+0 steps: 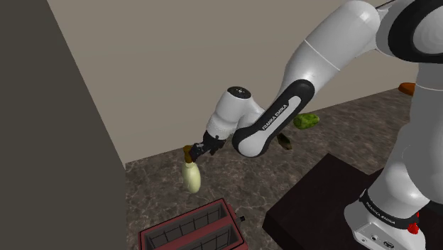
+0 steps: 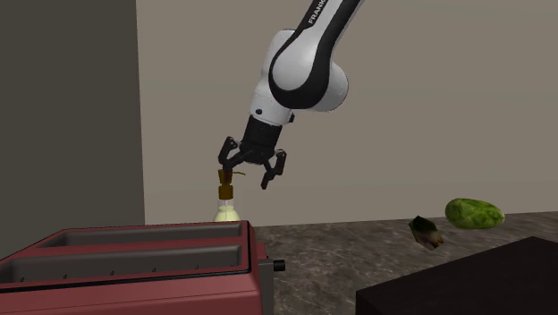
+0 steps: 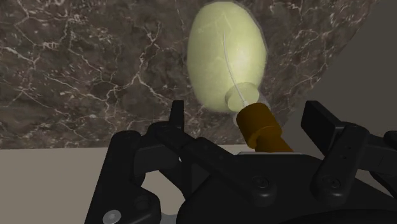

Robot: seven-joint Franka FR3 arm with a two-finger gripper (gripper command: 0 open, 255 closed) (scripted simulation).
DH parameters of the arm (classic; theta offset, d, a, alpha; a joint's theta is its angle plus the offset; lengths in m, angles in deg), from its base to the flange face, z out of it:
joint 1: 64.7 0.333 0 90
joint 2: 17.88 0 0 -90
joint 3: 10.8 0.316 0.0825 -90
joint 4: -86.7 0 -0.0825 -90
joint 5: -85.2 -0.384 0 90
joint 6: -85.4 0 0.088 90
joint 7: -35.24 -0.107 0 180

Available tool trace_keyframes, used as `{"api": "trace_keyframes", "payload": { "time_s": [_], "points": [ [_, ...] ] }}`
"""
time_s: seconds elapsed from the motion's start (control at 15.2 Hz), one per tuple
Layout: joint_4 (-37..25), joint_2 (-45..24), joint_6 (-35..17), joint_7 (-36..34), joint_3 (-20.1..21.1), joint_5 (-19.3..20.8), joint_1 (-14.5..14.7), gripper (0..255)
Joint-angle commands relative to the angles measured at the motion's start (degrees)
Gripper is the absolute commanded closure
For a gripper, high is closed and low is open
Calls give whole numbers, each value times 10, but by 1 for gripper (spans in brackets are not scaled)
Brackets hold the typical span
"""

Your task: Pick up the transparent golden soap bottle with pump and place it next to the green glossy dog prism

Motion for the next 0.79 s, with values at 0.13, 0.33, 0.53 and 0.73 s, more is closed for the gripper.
{"api": "trace_keyframes", "payload": {
  "time_s": [0.13,0.33,0.53,0.73],
  "points": [
    [-61,-60,-18,-24,-29,20,36,0],
    [-78,-86,-28,-28,-37,23,44,0],
    [-96,-113,-36,-30,-44,26,51,0],
    [-100,-118,-37,-31,-46,26,52,0]
  ]
}}
